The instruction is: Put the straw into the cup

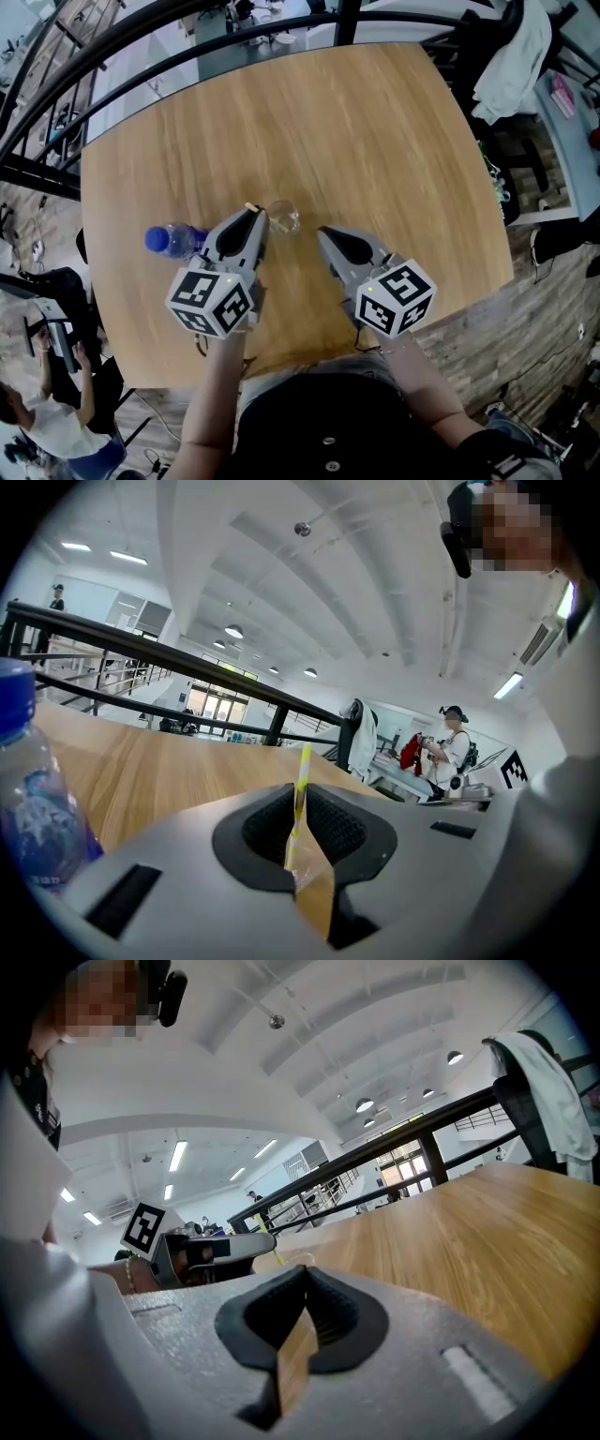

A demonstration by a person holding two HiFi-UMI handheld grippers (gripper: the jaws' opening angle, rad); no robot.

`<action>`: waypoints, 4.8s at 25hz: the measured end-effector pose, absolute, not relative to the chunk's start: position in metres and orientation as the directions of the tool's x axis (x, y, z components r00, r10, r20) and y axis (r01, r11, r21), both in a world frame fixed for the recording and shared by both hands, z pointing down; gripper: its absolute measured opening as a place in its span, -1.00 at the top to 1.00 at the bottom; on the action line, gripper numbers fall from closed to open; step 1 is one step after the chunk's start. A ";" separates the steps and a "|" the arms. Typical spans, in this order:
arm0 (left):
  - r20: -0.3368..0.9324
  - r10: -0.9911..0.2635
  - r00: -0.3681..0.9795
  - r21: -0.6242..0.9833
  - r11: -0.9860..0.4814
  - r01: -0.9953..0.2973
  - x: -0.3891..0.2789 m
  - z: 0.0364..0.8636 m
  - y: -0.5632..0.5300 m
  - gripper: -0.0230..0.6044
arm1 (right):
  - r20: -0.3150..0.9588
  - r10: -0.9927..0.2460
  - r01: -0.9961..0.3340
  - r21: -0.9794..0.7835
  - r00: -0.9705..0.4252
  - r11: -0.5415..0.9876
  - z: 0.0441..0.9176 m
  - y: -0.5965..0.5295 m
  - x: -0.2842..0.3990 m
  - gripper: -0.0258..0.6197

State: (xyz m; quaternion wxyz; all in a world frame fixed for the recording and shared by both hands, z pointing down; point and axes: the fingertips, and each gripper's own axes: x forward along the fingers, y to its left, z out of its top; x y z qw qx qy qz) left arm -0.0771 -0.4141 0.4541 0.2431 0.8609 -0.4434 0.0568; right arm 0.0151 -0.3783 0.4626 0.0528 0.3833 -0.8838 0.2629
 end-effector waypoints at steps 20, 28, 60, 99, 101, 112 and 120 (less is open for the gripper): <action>0.289 -0.731 0.619 0.374 -0.509 -0.775 -0.089 0.438 -0.388 0.56 | 0.257 -0.653 -0.696 -0.374 -0.712 0.612 0.429 -0.361 0.004 0.92; 0.215 -0.748 0.628 0.358 -0.538 -0.763 -0.102 0.409 -0.354 0.70 | 0.213 -0.650 -0.679 -0.345 -0.729 0.649 0.401 -0.340 -0.007 0.92; 0.232 -0.736 0.636 0.422 -0.513 -0.748 -0.100 0.412 -0.266 0.87 | 0.236 -0.531 -0.581 -0.331 -0.814 0.744 0.387 -0.275 -0.049 0.92; 0.283 -0.727 0.626 0.431 -0.487 -0.760 -0.100 0.431 -0.258 0.87 | 0.274 -0.508 -0.575 -0.324 -0.817 0.751 0.402 -0.267 -0.050 0.92; 0.281 -0.722 0.632 0.437 -0.490 -0.754 -0.097 0.432 -0.257 0.87 | 0.275 -0.507 -0.575 -0.324 -0.817 0.751 0.403 -0.267 -0.050 0.92; 0.266 -0.716 0.646 0.473 -0.487 -0.735 -0.095 0.431 -0.256 0.87 | 0.280 -0.517 -0.586 -0.326 -0.809 0.742 0.405 -0.270 -0.048 0.92; 0.269 -0.707 0.654 0.480 -0.490 -0.728 -0.094 0.430 -0.255 0.87 | 0.280 -0.507 -0.578 -0.329 -0.815 0.747 0.405 -0.268 -0.053 0.93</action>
